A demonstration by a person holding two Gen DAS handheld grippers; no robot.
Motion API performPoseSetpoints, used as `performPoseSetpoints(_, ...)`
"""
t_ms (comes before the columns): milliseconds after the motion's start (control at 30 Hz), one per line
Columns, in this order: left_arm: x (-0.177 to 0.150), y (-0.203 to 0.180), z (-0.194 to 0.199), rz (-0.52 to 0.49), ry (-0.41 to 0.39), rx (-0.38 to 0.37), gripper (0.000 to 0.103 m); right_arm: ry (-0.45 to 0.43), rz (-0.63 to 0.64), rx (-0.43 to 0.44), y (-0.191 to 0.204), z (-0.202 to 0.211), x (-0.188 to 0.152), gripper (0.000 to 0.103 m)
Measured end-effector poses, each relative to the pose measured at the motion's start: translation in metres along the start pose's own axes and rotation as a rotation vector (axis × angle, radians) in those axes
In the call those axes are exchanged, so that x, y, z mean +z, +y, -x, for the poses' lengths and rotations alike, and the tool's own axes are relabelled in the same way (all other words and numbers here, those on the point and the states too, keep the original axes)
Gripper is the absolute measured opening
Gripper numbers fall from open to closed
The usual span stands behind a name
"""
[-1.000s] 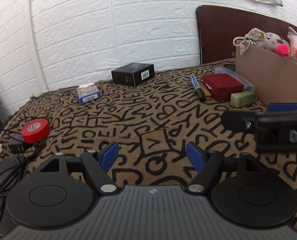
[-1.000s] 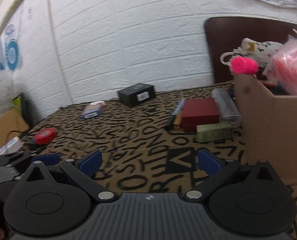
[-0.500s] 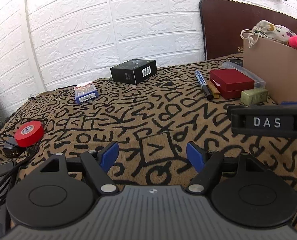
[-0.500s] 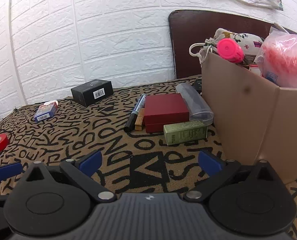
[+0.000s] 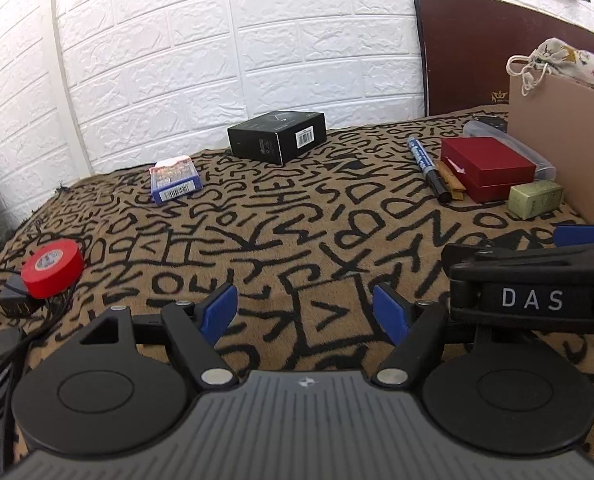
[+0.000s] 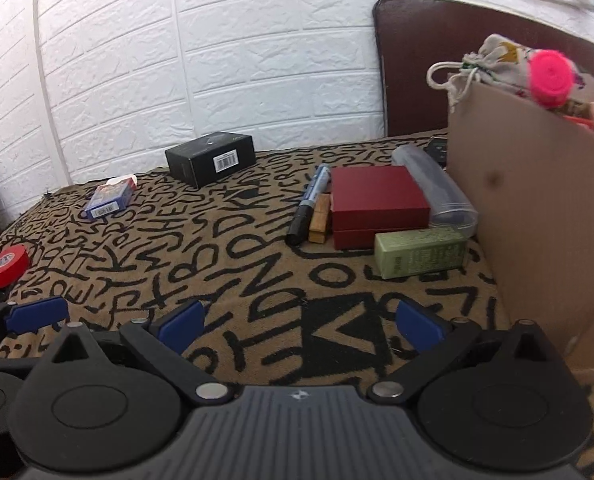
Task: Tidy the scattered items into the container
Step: 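Withdraw both grippers from the cardboard box back over the bed, then move right gripper to the blue playing-card box and close on it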
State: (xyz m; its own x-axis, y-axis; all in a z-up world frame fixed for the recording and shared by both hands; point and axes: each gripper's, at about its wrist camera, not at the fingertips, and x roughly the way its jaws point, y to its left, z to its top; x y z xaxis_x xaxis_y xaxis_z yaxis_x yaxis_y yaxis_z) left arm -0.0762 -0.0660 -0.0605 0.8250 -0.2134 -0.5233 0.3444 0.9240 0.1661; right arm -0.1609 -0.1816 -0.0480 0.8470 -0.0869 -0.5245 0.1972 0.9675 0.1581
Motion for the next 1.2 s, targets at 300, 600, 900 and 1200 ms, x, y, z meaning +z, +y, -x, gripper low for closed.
performPoseSetpoints(300,0.019,0.030,-0.041,-0.011,0.016,0.140,0.077,0.022,-0.011,0.070,0.016,-0.040,0.021,0.103)
performPoseSetpoints(600,0.039,0.090,-0.087,0.130,0.057,0.263,0.076,0.057,0.113,0.176,0.060,-0.093,0.047,0.103)
performPoseSetpoints(900,0.055,0.121,-0.117,0.204,0.074,0.244,0.077,0.061,0.010,0.314,0.071,-0.143,0.082,0.103)
performPoseSetpoints(1200,0.058,0.101,-0.123,0.002,0.059,0.196,0.080,0.098,0.046,0.389,0.105,-0.177,0.097,0.103)
